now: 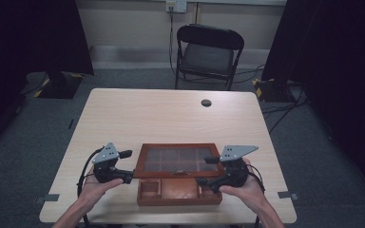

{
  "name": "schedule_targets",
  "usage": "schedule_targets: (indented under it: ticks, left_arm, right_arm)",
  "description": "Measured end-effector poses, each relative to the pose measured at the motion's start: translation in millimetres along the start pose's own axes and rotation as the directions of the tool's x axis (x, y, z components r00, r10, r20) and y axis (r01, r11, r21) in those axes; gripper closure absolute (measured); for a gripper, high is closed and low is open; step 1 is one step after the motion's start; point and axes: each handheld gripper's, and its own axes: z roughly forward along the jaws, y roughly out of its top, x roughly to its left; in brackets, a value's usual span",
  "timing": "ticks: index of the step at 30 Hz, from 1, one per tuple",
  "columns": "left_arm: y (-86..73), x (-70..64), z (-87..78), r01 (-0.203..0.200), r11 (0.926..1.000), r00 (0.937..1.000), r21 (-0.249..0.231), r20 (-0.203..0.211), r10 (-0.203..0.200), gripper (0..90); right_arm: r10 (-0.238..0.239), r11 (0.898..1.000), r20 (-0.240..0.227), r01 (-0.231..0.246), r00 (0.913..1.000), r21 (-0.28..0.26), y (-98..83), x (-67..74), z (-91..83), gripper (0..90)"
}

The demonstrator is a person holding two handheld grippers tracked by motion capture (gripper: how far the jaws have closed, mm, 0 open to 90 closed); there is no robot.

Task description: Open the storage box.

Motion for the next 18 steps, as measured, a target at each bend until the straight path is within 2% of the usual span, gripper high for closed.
schedule_targets:
  ticks: [4,6,11,12,18]
  left_arm:
    - [2.3,-1.1,2.2,-0.015,0.9999,0.9999,-0.004,0.002,0.015,18.9]
    - [3.4,-0.9,1.1,-0.016,0.9999,0.9999,0.000,-0.007,0.016,18.8]
    - [7.2,0.3,1.2,-0.004,0.9997,1.0000,-0.024,-0.007,0.004,19.0]
    - [9.2,0.8,1.2,-0.007,0.9996,0.9999,-0.028,-0.009,0.006,19.0]
    - [13.6,2.8,0.6,-0.022,0.9997,0.9998,-0.014,-0.004,0.022,18.8]
  right_arm:
    - [-0.003,1.000,0.004,0.003,1.0000,0.002,0.0,-1.3,0.0,15.8]
    - [0.000,1.000,0.010,0.000,0.9999,0.008,-0.4,-4.1,0.6,15.2]
    - [0.004,1.000,0.020,-0.004,0.9998,0.011,-0.1,-7.3,-0.1,16.2]
    - [0.001,1.000,0.034,-0.001,0.9994,0.001,0.0,-8.2,-0.8,16.5]
    - [0.004,1.000,0.061,-0.003,0.9981,-0.011,0.3,-13.5,-1.7,19.1]
